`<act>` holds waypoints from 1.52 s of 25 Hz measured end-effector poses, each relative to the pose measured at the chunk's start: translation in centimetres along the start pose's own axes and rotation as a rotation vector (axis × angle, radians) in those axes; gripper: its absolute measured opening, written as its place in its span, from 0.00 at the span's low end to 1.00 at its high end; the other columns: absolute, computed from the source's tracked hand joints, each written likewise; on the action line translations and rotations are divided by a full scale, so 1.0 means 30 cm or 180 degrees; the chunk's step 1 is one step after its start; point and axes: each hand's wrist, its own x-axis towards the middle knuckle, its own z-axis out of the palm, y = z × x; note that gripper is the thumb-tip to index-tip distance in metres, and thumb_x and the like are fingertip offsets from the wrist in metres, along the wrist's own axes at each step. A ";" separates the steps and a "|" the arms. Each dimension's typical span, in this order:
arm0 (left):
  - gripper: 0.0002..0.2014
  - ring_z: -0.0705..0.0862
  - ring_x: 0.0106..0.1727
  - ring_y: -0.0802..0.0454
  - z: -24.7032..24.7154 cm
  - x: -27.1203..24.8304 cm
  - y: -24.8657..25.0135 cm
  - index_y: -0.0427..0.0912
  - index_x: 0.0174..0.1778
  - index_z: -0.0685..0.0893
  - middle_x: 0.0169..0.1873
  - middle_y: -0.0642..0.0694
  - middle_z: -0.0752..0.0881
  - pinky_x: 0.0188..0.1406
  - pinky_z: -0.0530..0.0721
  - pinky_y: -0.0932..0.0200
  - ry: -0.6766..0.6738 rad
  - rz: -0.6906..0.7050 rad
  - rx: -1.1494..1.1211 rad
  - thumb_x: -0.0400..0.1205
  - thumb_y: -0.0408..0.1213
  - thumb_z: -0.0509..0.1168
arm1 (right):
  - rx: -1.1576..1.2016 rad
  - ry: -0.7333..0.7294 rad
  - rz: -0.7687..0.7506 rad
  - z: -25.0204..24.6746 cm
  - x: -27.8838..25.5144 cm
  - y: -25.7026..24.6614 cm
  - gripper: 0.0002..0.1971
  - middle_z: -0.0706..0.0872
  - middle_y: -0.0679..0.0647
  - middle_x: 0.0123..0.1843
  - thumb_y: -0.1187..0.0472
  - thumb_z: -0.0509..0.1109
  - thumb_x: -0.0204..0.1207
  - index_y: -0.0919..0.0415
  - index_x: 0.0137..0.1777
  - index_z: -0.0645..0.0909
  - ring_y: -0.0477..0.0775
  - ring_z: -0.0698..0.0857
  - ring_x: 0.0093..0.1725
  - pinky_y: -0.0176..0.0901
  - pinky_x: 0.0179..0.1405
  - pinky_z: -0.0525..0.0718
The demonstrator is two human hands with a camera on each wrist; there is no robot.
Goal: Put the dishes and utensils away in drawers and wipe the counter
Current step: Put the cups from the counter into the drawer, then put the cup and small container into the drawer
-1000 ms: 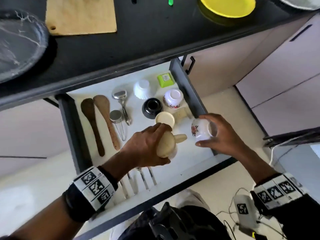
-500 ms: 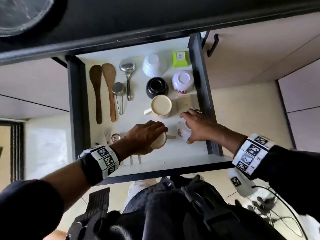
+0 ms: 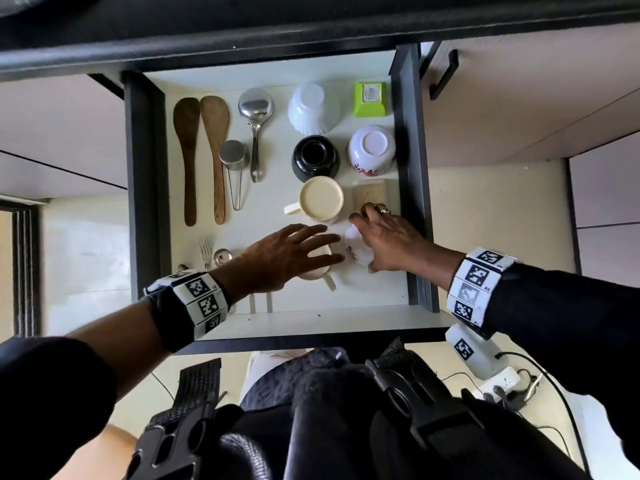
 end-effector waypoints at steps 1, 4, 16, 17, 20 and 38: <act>0.49 0.65 0.81 0.37 -0.014 -0.008 -0.002 0.51 0.84 0.60 0.83 0.41 0.62 0.76 0.72 0.41 -0.0010 -0.0121 -0.0066 0.68 0.37 0.79 | -0.0141 -0.0005 0.0008 -0.002 0.005 -0.006 0.52 0.68 0.60 0.71 0.47 0.86 0.57 0.58 0.77 0.61 0.63 0.74 0.68 0.52 0.53 0.81; 0.50 0.76 0.71 0.41 -0.043 -0.044 -0.008 0.48 0.81 0.63 0.77 0.42 0.70 0.64 0.82 0.46 0.0065 -0.0546 -0.0291 0.67 0.55 0.79 | -0.0379 -0.0099 0.0001 0.008 0.017 -0.023 0.53 0.65 0.60 0.75 0.42 0.84 0.58 0.58 0.77 0.59 0.62 0.74 0.70 0.50 0.53 0.80; 0.45 0.84 0.60 0.42 -0.047 -0.012 0.006 0.48 0.81 0.65 0.72 0.47 0.76 0.42 0.86 0.49 -0.0328 -0.1373 -0.0351 0.72 0.63 0.72 | -0.0233 0.0066 0.0168 0.016 0.024 -0.024 0.53 0.70 0.60 0.70 0.42 0.86 0.53 0.59 0.75 0.64 0.64 0.78 0.64 0.54 0.50 0.84; 0.45 0.84 0.61 0.43 -0.047 -0.013 0.004 0.49 0.82 0.64 0.73 0.47 0.75 0.42 0.86 0.49 -0.0343 -0.1360 -0.0299 0.73 0.63 0.72 | -0.0231 0.0066 0.0165 0.018 0.026 -0.021 0.54 0.70 0.60 0.71 0.41 0.86 0.53 0.59 0.76 0.63 0.64 0.78 0.65 0.54 0.51 0.83; 0.45 0.83 0.63 0.43 -0.060 -0.018 0.009 0.50 0.84 0.60 0.76 0.48 0.72 0.45 0.85 0.49 -0.0394 -0.1353 -0.0223 0.75 0.61 0.71 | -0.0247 0.0081 0.0194 0.023 0.015 -0.023 0.57 0.68 0.61 0.74 0.39 0.86 0.53 0.59 0.79 0.61 0.64 0.77 0.67 0.53 0.54 0.82; 0.19 0.86 0.38 0.54 -0.125 -1.409 -0.501 0.57 0.66 0.73 0.50 0.63 0.83 0.35 0.84 0.53 0.2565 -0.3214 -0.0768 0.80 0.53 0.67 | 0.1809 0.2521 -0.0733 -0.852 0.148 -1.217 0.16 0.85 0.47 0.29 0.43 0.83 0.62 0.52 0.37 0.82 0.41 0.79 0.26 0.40 0.29 0.77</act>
